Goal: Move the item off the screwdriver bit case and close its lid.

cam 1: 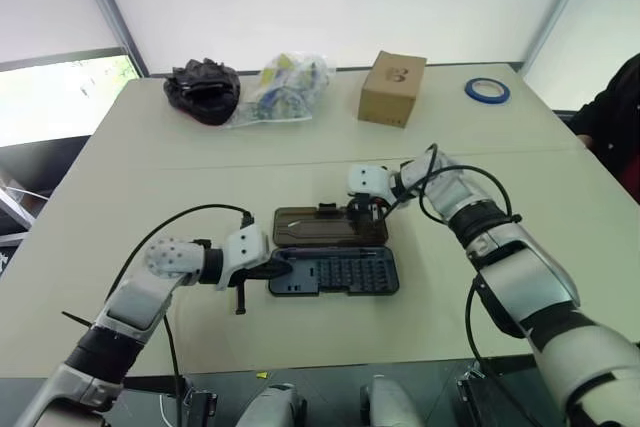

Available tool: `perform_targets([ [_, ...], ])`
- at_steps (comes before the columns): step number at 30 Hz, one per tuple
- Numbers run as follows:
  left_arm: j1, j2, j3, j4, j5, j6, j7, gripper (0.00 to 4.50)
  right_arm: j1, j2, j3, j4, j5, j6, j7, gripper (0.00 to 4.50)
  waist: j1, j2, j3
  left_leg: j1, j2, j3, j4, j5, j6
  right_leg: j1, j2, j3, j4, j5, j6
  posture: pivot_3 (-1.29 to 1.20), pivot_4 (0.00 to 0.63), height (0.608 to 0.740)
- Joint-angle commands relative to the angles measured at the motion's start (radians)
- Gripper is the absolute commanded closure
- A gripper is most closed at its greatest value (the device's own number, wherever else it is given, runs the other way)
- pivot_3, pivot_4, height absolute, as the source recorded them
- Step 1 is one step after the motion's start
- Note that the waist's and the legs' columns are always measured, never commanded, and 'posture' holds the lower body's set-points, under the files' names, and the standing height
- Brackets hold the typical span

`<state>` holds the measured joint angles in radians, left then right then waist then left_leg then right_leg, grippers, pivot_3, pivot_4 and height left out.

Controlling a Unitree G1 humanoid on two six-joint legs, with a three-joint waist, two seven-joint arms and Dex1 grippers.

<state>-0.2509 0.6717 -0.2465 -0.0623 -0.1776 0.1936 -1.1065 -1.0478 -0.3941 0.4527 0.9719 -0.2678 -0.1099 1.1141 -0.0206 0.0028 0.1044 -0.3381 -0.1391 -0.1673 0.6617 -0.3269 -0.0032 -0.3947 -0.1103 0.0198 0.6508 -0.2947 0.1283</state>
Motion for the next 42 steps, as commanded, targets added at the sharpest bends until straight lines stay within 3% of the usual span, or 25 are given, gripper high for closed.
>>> perform_targets([
  [1,0.033,0.015,-0.017,0.003,0.015,0.040,-0.005,4.50,-0.012,-0.048,-0.032,-0.076,-0.044,0.008,-0.116,4.47,0.001,0.002,0.002,-0.001,0.000,0.000,0.000,0.000,0.000,0.000,0.000,0.000,0.000,0.000,0.000,0.00,0.150,0.740],
  [8,0.039,0.013,-0.012,0.016,0.005,0.038,-0.018,4.50,0.194,-0.154,-0.154,-0.650,0.019,0.259,-0.088,4.47,0.015,0.007,0.007,-0.020,-0.001,-0.001,0.005,0.001,-0.001,-0.015,0.000,0.001,0.002,0.000,0.000,0.00,0.150,0.740],
  [14,0.018,0.009,-0.008,0.055,-0.003,0.019,-0.038,4.50,0.365,-0.188,-0.208,-1.093,0.026,0.548,-0.103,4.47,0.015,0.007,0.009,-0.020,-0.001,-0.001,0.003,0.001,-0.001,-0.015,-0.001,0.001,0.001,0.000,0.000,0.00,0.150,0.740],
  [18,-0.002,-0.020,0.063,-0.004,-0.149,0.158,-0.047,4.50,0.385,-0.186,-0.191,-1.151,0.013,0.583,-0.139,4.47,0.012,0.006,0.013,-0.020,-0.001,0.000,0.003,0.001,-0.001,-0.015,-0.001,0.001,0.000,0.000,0.000,0.00,0.150,0.740],
  [21,-0.089,-0.077,0.220,-0.054,-0.426,0.464,0.026,4.50,0.394,-0.197,-0.173,-1.155,0.022,0.548,-0.135,4.47,0.012,0.003,0.022,-0.022,-0.001,0.000,0.003,0.001,-0.001,-0.016,-0.001,0.001,0.001,0.000,0.000,0.00,0.150,0.740],
  [23,-0.139,-0.087,0.295,-0.057,-0.540,0.589,0.057,4.50,0.397,-0.205,-0.166,-1.151,0.021,0.532,-0.138,4.47,0.008,-0.002,0.024,-0.031,-0.001,-0.001,0.006,0.001,-0.002,-0.025,-0.001,0.000,0.004,0.000,0.000,0.00,0.150,0.740],
  [24,-0.171,-0.094,0.340,-0.040,-0.591,0.635,0.082,4.50,0.397,-0.207,-0.165,-1.145,0.020,0.525,-0.143,4.47,0.004,-0.003,0.025,-0.038,-0.001,-0.001,0.010,0.002,-0.002,-0.033,-0.001,0.000,0.007,0.000,0.000,0.00,0.150,0.740],
  [27,-0.273,-0.130,0.450,0.052,-0.652,0.676,0.179,4.50,0.395,-0.210,-0.161,-1.135,0.017,0.511,-0.155,4.47,0.002,-0.004,0.025,-0.040,-0.002,0.000,0.017,0.002,-0.002,-0.036,-0.002,-0.001,0.013,0.000,0.000,0.00,0.150,0.740],
  [30,-0.361,-0.159,0.477,0.177,-0.580,0.590,0.256,4.50,0.396,-0.210,-0.160,-1.135,0.018,0.510,-0.164,4.47,0.004,-0.004,0.025,-0.040,-0.002,0.000,0.017,0.002,-0.002,-0.035,-0.002,-0.001,0.013,0.000,0.000,0.00,0.150,0.740],
  [34,-0.420,-0.153,0.303,0.390,-0.294,0.324,0.259,4.50,0.398,-0.207,-0.156,-1.136,0.019,0.508,-0.177,4.47,0.007,-0.004,0.025,-0.040,-0.003,0.000,0.016,0.002,-0.002,-0.034,-0.002,-0.002,0.012,0.000,0.000,0.00,0.150,0.740],
  [37,-0.476,-0.200,0.266,0.572,-0.203,0.199,0.281,4.50,0.396,-0.201,-0.153,-1.133,0.018,0.507,-0.187,4.47,0.010,-0.005,0.026,-0.041,-0.004,0.000,0.017,0.002,-0.002,-0.034,-0.003,-0.002,0.012,0.000,0.000,0.00,0.150,0.740],
  [42,-0.506,-0.244,0.210,0.720,-0.139,0.116,0.161,4.50,0.398,-0.198,-0.144,-1.141,0.019,0.511,-0.189,4.47,0.004,-0.005,0.026,-0.047,-0.004,-0.001,0.019,0.002,-0.002,-0.039,-0.003,-0.003,0.014,0.000,0.000,0.00,0.150,0.740],
])
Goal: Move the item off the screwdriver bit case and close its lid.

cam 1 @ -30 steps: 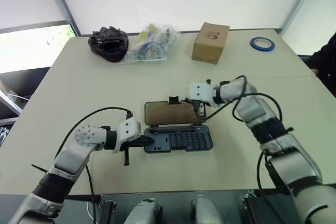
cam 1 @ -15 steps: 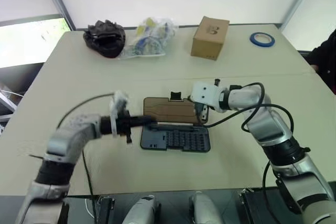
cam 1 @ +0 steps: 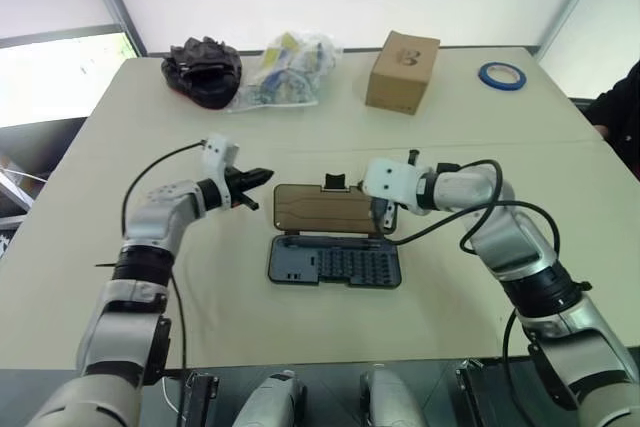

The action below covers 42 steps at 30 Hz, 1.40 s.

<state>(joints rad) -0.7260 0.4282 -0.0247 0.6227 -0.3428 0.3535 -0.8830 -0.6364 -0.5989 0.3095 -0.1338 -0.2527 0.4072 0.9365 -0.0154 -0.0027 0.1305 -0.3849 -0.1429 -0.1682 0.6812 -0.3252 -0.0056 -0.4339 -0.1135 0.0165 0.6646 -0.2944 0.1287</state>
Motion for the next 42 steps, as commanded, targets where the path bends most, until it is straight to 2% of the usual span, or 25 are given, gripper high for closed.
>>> perform_targets([
  [1,-0.030,-0.004,-0.021,0.050,0.033,-0.049,-0.092,4.50,-0.013,0.007,-0.001,-0.037,0.004,-0.006,-0.013,4.47,-0.004,0.000,0.000,-0.001,0.000,0.000,0.000,0.000,0.000,-0.001,0.000,0.000,0.001,0.000,0.000,0.00,0.150,0.740],
  [4,-0.027,-0.012,-0.038,0.070,0.036,-0.045,-0.181,4.50,-0.010,0.010,-0.002,-0.039,0.007,0.003,-0.015,4.47,-0.006,0.000,0.000,-0.005,0.000,0.000,0.001,0.000,0.000,-0.006,0.000,0.000,0.002,0.000,0.000,0.00,0.150,0.740],
  [7,-0.049,-0.035,-0.001,0.088,0.006,-0.028,-0.206,4.50,-0.009,0.010,-0.007,-0.057,0.012,0.019,-0.015,3.57,-0.004,0.000,0.000,-0.006,0.000,0.000,0.002,0.000,0.000,-0.007,0.000,0.000,0.002,0.000,0.000,0.00,0.150,0.740],
  [14,-0.059,-0.046,0.020,0.096,0.005,-0.008,-0.244,4.50,-0.024,-0.046,-0.061,-0.188,0.067,0.120,0.047,0.06,-0.002,0.000,0.000,-0.007,0.000,0.000,0.002,0.000,0.000,-0.007,0.000,0.000,0.002,0.000,0.000,0.00,0.150,0.740],
  [17,-0.052,-0.039,0.029,0.063,-0.015,0.036,-0.286,4.50,-0.096,-0.111,-0.273,-0.334,0.363,0.403,0.213,0.06,0.000,0.000,0.000,-0.007,-0.001,0.000,0.003,0.000,0.000,-0.006,-0.001,0.000,0.002,0.000,0.000,0.00,0.150,0.740],
  [19,-0.048,-0.029,0.030,0.033,-0.036,0.082,-0.328,4.50,-0.163,-0.142,-0.439,-0.342,0.532,0.545,0.252,0.06,0.001,-0.001,0.001,-0.008,-0.001,0.000,0.003,0.000,0.000,-0.007,-0.001,0.000,0.002,0.000,0.000,0.00,0.150,0.740],
  [21,-0.034,-0.007,0.018,-0.038,-0.072,0.166,-0.398,4.50,-0.187,-0.168,-0.537,-0.331,0.621,0.611,0.248,0.06,0.003,-0.001,0.001,-0.008,-0.001,-0.001,0.003,0.000,0.000,-0.006,-0.001,-0.001,0.002,0.000,0.000,0.00,0.150,0.740],
  [23,-0.009,0.027,-0.017,-0.141,-0.106,0.262,-0.476,4.50,-0.179,-0.192,-0.557,-0.318,0.638,0.616,0.209,0.06,0.002,-0.004,0.000,-0.008,-0.001,-0.002,0.002,0.000,0.000,-0.006,-0.001,-0.001,0.002,0.000,0.000,0.00,0.150,0.740],
  [25,0.057,0.102,-0.115,-0.295,-0.105,0.325,-0.583,4.50,-0.142,-0.203,-0.538,-0.309,0.630,0.592,0.166,0.06,-0.005,-0.004,0.000,-0.007,0.000,-0.001,0.002,0.000,0.000,-0.006,-0.001,-0.001,0.002,0.000,0.000,0.00,0.150,0.740],
  [27,0.142,0.190,-0.226,-0.420,-0.052,0.306,-0.659,4.50,-0.104,-0.202,-0.509,-0.313,0.629,0.562,0.135,0.06,-0.009,-0.001,0.000,-0.006,0.000,0.001,0.001,0.000,0.000,-0.006,-0.002,0.001,0.002,0.000,0.000,0.00,0.150,0.740],
  [29,0.226,0.252,-0.286,-0.471,0.025,0.175,-0.678,4.50,-0.076,-0.193,-0.475,-0.326,0.632,0.540,0.103,0.06,-0.014,0.001,0.000,-0.006,0.000,0.002,0.000,0.000,0.000,-0.007,-0.002,0.001,0.002,0.000,0.000,0.00,0.150,0.740],
  [31,0.213,0.238,-0.243,-0.459,-0.007,0.193,-0.638,4.50,-0.045,-0.178,-0.438,-0.345,0.631,0.529,0.063,0.06,-0.008,0.001,0.000,-0.006,0.001,0.001,0.001,0.000,0.000,-0.006,-0.001,0.000,0.003,0.000,0.000,0.00,0.150,0.740],
  [34,0.049,0.145,-0.078,-0.372,-0.150,0.354,-0.516,4.50,0.048,-0.194,-0.341,-0.411,0.611,0.500,0.041,0.06,0.023,-0.002,0.001,-0.006,-0.001,0.000,0.004,0.000,0.000,-0.003,-0.002,0.000,0.002,0.000,0.000,0.00,0.150,0.740],
  [37,-0.065,0.097,0.019,-0.314,-0.218,0.416,-0.444,4.50,0.142,-0.195,-0.234,-0.472,0.598,0.479,0.018,0.06,0.028,-0.005,0.003,-0.012,-0.001,-0.004,0.013,-0.001,0.002,-0.004,0.000,-0.001,0.002,0.000,0.000,0.00,0.150,0.740],
  [40,-0.144,0.061,0.049,-0.245,-0.214,0.399,-0.400,4.50,0.210,-0.153,-0.150,-0.521,0.623,0.494,-0.016,0.91,0.020,-0.005,0.003,-0.013,-0.003,-0.002,0.015,-0.002,0.003,-0.005,-0.002,-0.001,0.004,0.000,0.000,0.00,0.150,0.740],
  [42,-0.179,0.032,0.005,-0.147,-0.123,0.272,-0.377,4.50,0.252,-0.147,-0.098,-0.554,0.620,0.494,-0.033,1.92,0.019,-0.005,0.003,-0.012,-0.004,-0.001,0.015,-0.002,0.004,-0.005,-0.004,-0.001,0.004,0.000,0.000,0.00,0.150,0.740],
])
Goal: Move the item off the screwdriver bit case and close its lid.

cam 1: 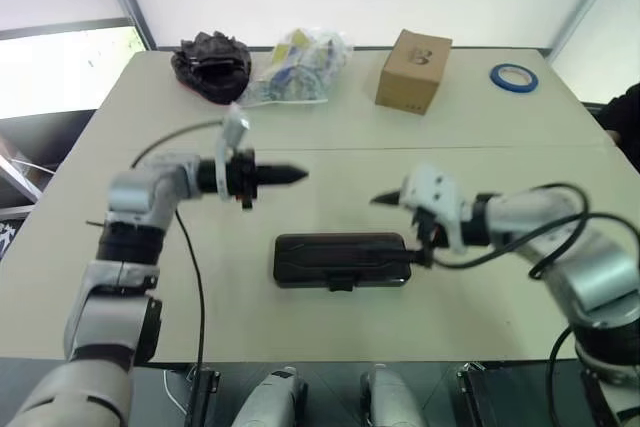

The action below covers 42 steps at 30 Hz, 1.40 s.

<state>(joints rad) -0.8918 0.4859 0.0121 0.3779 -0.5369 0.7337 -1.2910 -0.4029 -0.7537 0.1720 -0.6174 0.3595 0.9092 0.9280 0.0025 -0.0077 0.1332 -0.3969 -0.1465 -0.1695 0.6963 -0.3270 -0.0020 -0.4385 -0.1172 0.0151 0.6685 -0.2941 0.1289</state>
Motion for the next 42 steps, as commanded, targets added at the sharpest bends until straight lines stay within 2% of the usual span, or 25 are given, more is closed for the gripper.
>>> perform_targets([
  [1,-0.024,-0.036,-0.050,0.137,0.108,-0.162,0.037,4.50,0.029,0.011,0.050,-0.079,0.010,-0.005,-0.034,2.46,0.001,0.000,0.000,0.001,0.000,0.000,0.000,0.000,0.000,0.002,0.000,0.000,0.000,0.000,0.000,0.00,0.150,0.740],
  [3,-0.041,-0.058,-0.104,0.235,0.199,-0.298,0.043,4.50,0.051,0.013,0.063,-0.104,0.027,0.009,-0.046,3.59,0.000,-0.001,0.000,0.002,0.000,0.000,-0.001,0.000,0.000,0.002,0.000,-0.001,0.000,0.000,0.000,0.00,0.150,0.740],
  [5,-0.061,-0.088,-0.153,0.338,0.275,-0.416,0.045,4.50,0.078,0.008,0.074,-0.134,0.048,0.028,-0.053,4.44,0.002,-0.001,0.000,0.002,0.000,0.000,0.000,0.000,0.000,0.002,0.000,-0.001,-0.001,0.000,0.000,0.00,0.150,0.740],
  [9,-0.098,-0.162,-0.254,0.514,0.411,-0.608,0.027,4.50,0.125,0.026,0.137,-0.163,0.046,0.056,-0.101,4.44,0.011,-0.001,0.000,0.001,0.000,0.000,0.000,0.000,0.000,0.002,0.000,-0.001,-0.001,0.000,0.000,0.00,0.150,0.740],
  [13,-0.128,-0.213,-0.296,0.613,0.480,-0.710,-0.022,4.50,0.145,0.027,0.197,-0.133,0.000,0.037,-0.147,4.44,0.010,-0.001,0.000,0.001,-0.002,0.000,0.001,0.000,0.001,0.004,-0.001,-0.001,-0.001,0.000,0.000,0.00,0.150,0.740],
  [18,-0.140,-0.245,-0.360,0.660,0.558,-0.791,-0.143,4.50,0.127,0.014,0.247,-0.046,-0.096,-0.012,-0.201,4.44,0.006,-0.001,0.000,0.002,-0.001,0.000,0.001,0.000,0.001,0.003,0.000,-0.001,-0.001,0.000,0.000,0.00,0.150,0.740],
  [23,-0.105,-0.231,-0.458,0.656,0.650,-0.891,-0.279,4.50,0.087,0.017,0.284,0.044,-0.183,-0.060,-0.232,4.44,0.000,-0.002,0.000,0.003,-0.001,0.000,0.000,0.000,0.001,0.003,0.000,-0.001,-0.001,0.000,0.000,0.00,0.150,0.740],
  [26,-0.072,-0.254,-0.471,0.647,0.671,-0.902,-0.273,4.50,0.072,0.090,0.258,0.074,-0.177,-0.014,-0.288,4.44,-0.015,-0.006,-0.003,0.005,0.000,0.000,-0.002,0.000,0.001,0.005,0.001,-0.001,-0.001,0.000,0.000,0.00,0.150,0.740],
  [33,0.016,-0.268,-0.474,0.587,0.680,-0.887,-0.274,4.50,0.060,0.172,0.233,0.078,-0.205,0.104,-0.374,4.44,-0.020,-0.011,-0.014,0.011,0.002,0.000,-0.005,0.000,0.001,0.008,0.002,-0.001,-0.001,0.000,0.000,0.00,0.150,0.740],
  [36,0.054,-0.265,-0.474,0.535,0.668,-0.853,-0.279,4.50,0.043,0.211,0.226,0.086,-0.226,0.160,-0.423,4.44,-0.020,-0.014,-0.023,0.023,0.002,0.000,-0.013,0.000,0.001,0.017,0.002,0.000,-0.003,0.000,0.000,0.00,0.150,0.740],
  [42,0.087,-0.258,-0.451,0.491,0.666,-0.843,-0.227,4.50,0.022,0.219,0.239,0.066,-0.242,0.226,-0.451,4.44,-0.023,-0.015,-0.026,0.025,0.004,0.000,-0.014,-0.001,0.001,0.017,0.004,0.002,-0.004,0.000,0.000,0.00,0.150,0.740],
])
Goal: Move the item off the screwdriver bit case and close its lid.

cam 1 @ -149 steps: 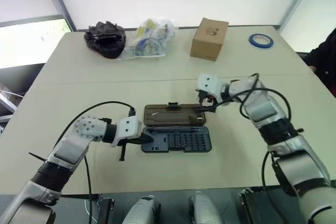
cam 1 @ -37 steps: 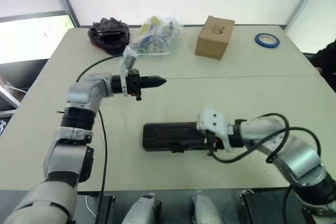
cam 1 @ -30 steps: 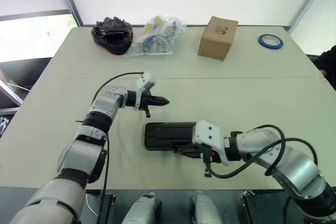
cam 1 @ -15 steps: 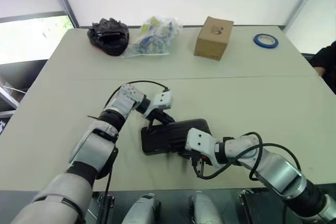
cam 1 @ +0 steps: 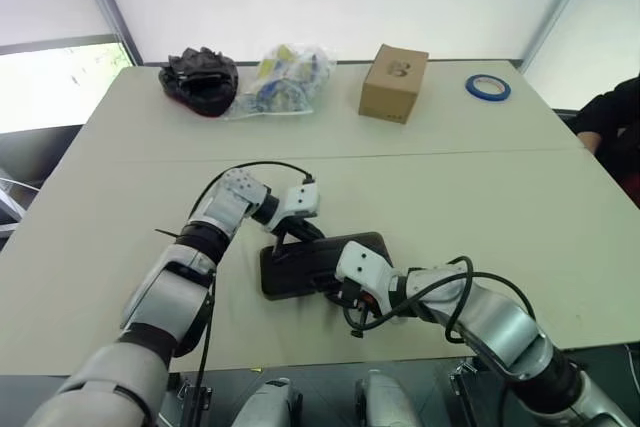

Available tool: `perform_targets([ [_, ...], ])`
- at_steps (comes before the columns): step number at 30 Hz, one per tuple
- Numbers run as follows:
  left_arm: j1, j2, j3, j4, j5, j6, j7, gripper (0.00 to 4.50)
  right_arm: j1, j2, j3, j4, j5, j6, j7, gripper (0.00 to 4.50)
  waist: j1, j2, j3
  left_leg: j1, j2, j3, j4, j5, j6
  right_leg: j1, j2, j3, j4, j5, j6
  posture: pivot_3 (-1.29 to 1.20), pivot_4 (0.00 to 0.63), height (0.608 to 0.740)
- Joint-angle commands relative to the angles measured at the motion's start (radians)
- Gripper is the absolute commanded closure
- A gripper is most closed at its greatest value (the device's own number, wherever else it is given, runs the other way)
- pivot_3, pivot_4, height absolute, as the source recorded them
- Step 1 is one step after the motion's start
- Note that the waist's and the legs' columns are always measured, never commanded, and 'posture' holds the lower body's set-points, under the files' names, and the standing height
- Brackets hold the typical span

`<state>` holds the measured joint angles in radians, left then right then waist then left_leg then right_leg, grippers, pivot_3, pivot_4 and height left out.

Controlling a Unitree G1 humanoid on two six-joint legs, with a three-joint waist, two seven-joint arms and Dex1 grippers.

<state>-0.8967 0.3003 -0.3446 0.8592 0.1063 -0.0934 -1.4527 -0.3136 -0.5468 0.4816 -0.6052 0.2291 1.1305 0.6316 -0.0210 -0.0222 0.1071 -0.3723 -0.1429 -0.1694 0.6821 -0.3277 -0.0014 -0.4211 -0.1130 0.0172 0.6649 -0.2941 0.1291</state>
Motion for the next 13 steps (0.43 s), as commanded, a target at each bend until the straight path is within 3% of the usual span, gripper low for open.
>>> perform_targets([
  [1,0.080,-0.080,-0.077,0.030,0.022,-0.023,-0.040,4.50,-0.062,0.008,-0.084,0.022,-0.088,0.026,-0.137,4.44,0.003,0.000,0.000,0.000,0.000,0.000,0.000,0.000,0.000,0.000,0.000,0.000,0.000,0.000,0.000,0.00,0.150,0.740],
  [3,0.047,-0.093,-0.040,0.079,0.016,-0.040,0.020,4.50,-0.036,0.004,-0.136,-0.066,-0.023,0.084,-0.095,4.44,0.009,0.001,-0.001,0.000,0.000,0.000,0.001,0.000,0.000,0.000,0.000,0.000,0.000,0.000,0.000,0.00,0.150,0.740],
  [7,-0.060,-0.082,0.062,0.225,0.019,-0.122,0.266,4.50,0.057,0.019,-0.385,-0.295,0.204,0.186,0.051,4.44,0.054,0.003,-0.001,-0.002,-0.006,-0.002,0.004,0.000,0.001,0.002,-0.005,0.000,0.000,0.000,0.000,0.00,0.150,0.740],
  [10,-0.137,-0.041,0.214,0.307,-0.090,-0.012,0.352,4.50,0.091,0.067,-0.651,-0.311,0.381,0.193,0.140,4.44,0.059,0.000,0.001,-0.002,-0.005,-0.001,0.005,-0.001,0.002,0.003,-0.004,0.000,-0.002,0.000,0.000,0.00,0.150,0.740],
  [13,-0.152,0.023,0.335,0.304,-0.179,0.033,0.376,4.50,0.068,0.052,-0.819,-0.217,0.427,0.158,0.134,4.44,0.050,0.000,0.005,-0.004,-0.004,0.000,0.004,-0.001,0.002,-0.002,-0.003,0.001,0.001,0.000,0.000,0.00,0.150,0.740],
])
